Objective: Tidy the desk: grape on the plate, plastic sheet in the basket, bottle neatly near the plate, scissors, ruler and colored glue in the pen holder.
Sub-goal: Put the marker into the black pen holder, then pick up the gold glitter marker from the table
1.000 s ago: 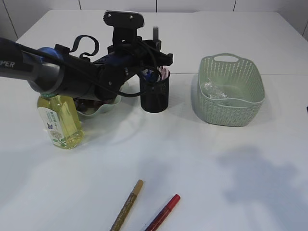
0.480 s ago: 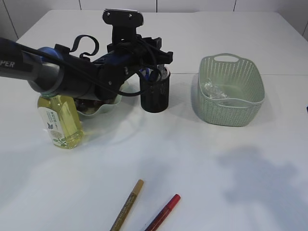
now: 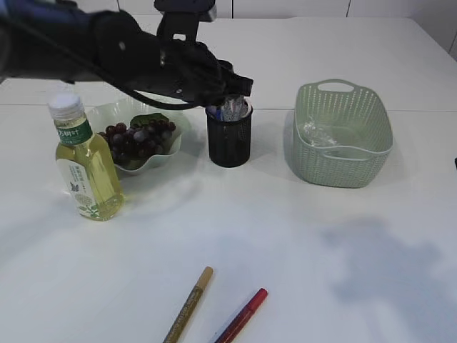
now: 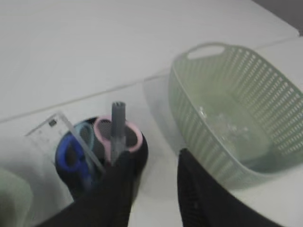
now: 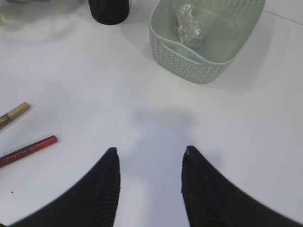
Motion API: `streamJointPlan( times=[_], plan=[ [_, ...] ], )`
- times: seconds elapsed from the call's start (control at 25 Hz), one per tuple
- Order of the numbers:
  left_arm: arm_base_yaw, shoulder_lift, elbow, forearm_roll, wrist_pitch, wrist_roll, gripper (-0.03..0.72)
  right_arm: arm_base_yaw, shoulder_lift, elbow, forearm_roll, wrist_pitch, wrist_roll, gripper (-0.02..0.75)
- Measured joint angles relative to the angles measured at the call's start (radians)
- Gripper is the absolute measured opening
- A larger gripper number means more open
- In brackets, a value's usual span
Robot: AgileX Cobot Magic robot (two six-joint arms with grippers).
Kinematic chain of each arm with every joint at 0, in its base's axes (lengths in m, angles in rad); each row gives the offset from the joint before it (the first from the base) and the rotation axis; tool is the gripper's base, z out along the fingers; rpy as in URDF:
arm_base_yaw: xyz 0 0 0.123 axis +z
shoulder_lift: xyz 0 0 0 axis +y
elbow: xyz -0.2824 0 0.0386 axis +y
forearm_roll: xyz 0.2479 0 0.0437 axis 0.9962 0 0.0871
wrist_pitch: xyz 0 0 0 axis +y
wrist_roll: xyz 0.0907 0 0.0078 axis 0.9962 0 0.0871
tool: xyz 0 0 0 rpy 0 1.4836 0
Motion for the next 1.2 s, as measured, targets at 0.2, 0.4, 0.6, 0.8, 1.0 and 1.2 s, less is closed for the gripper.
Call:
streamJointPlan(
  times=[0.2, 0.4, 0.6, 0.8, 1.0, 1.2],
  plan=[
    [0.000, -0.116, 0.000, 0.002, 0.365, -0.001, 0.244, 0.000, 0.000, 0.000, 0.010, 0.000, 0.000, 0.349],
    [-0.004, -0.160, 0.000, 0.000, 0.668, -0.066, 0.244, 0.000, 0.000, 0.000, 0.012, -0.002, 0.000, 0.349],
    [-0.026, -0.162, 0.000, 0.042, 0.901, -0.155, 0.245, 0.000, 0.000, 0.000, 0.012, 0.000, 0.000, 0.349],
    [-0.092, -0.155, -0.002, 0.140, 0.992, -0.308, 0.245, 0.000, 0.000, 0.000, 0.014, 0.010, 0.000, 0.349],
    [-0.159, -0.122, -0.002, 0.167, 1.027, -0.387, 0.245, 0.000, 0.000, 0.000, 0.014, 0.018, 0.000, 0.349],
    [-0.206, -0.057, 0.008, 0.192, 1.059, -0.454, 0.245, 0.000, 0.000, 0.000, 0.014, 0.067, 0.000, 0.349]
  ],
)
